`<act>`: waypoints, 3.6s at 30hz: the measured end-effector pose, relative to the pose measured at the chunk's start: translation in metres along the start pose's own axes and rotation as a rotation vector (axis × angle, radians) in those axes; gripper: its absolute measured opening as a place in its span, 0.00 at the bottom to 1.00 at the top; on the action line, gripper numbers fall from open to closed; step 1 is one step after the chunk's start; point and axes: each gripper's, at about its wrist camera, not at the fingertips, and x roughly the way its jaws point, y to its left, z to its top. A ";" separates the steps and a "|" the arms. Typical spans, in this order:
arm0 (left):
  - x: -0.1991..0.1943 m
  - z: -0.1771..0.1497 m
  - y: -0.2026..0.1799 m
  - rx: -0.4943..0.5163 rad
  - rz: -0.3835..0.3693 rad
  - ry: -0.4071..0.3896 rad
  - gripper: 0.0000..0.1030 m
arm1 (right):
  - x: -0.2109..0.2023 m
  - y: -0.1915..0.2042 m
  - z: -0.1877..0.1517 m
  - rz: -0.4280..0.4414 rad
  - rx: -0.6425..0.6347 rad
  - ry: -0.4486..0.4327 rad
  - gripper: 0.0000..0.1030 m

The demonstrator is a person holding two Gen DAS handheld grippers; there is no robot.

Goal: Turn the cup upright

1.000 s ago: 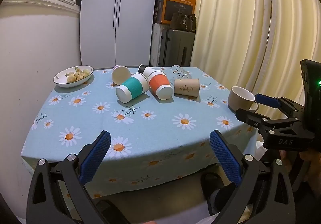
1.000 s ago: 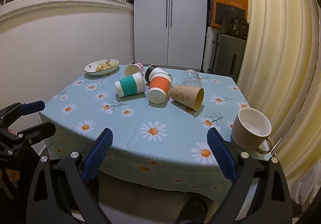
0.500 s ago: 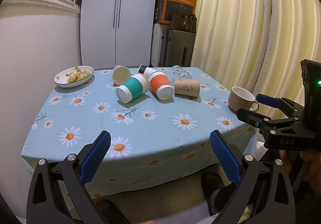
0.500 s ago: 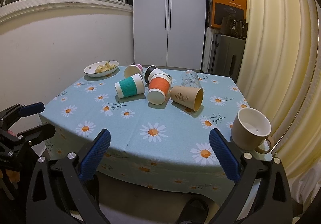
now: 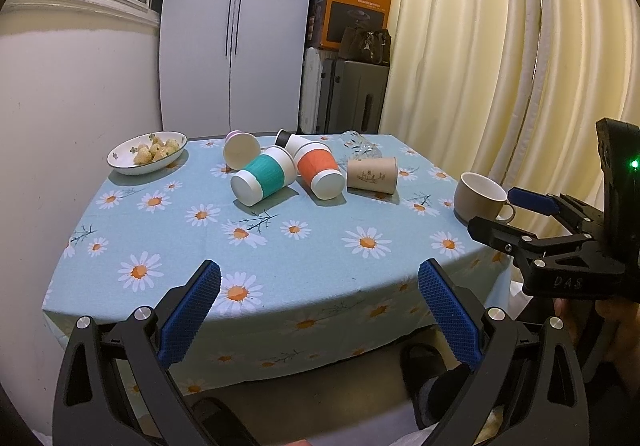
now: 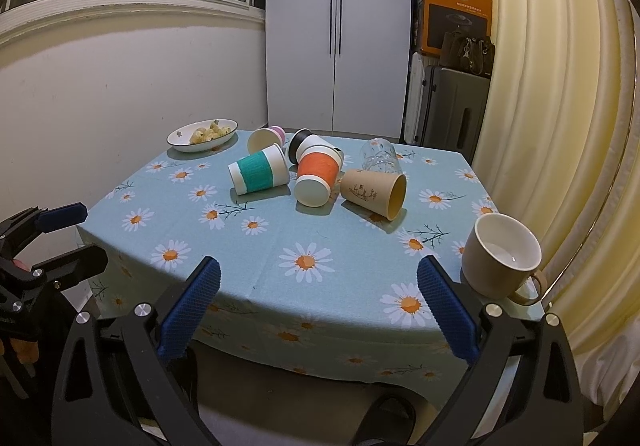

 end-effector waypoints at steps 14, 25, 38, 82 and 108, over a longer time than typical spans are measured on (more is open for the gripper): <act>-0.002 -0.001 -0.001 -0.007 0.006 -0.003 0.94 | 0.000 0.002 0.000 0.002 -0.009 0.006 0.95; -0.003 -0.001 -0.004 -0.002 0.002 -0.002 0.94 | 0.003 0.004 0.000 0.003 -0.009 0.019 0.95; 0.011 0.006 0.003 -0.034 -0.054 0.084 0.94 | 0.014 -0.001 0.005 0.052 0.019 0.073 0.95; 0.319 0.128 0.083 0.421 -0.102 0.731 0.62 | 0.219 -0.092 0.090 0.667 0.698 0.522 0.91; 0.240 0.120 0.095 -0.216 -0.235 0.697 0.58 | 0.201 -0.110 0.080 0.768 0.744 0.507 0.91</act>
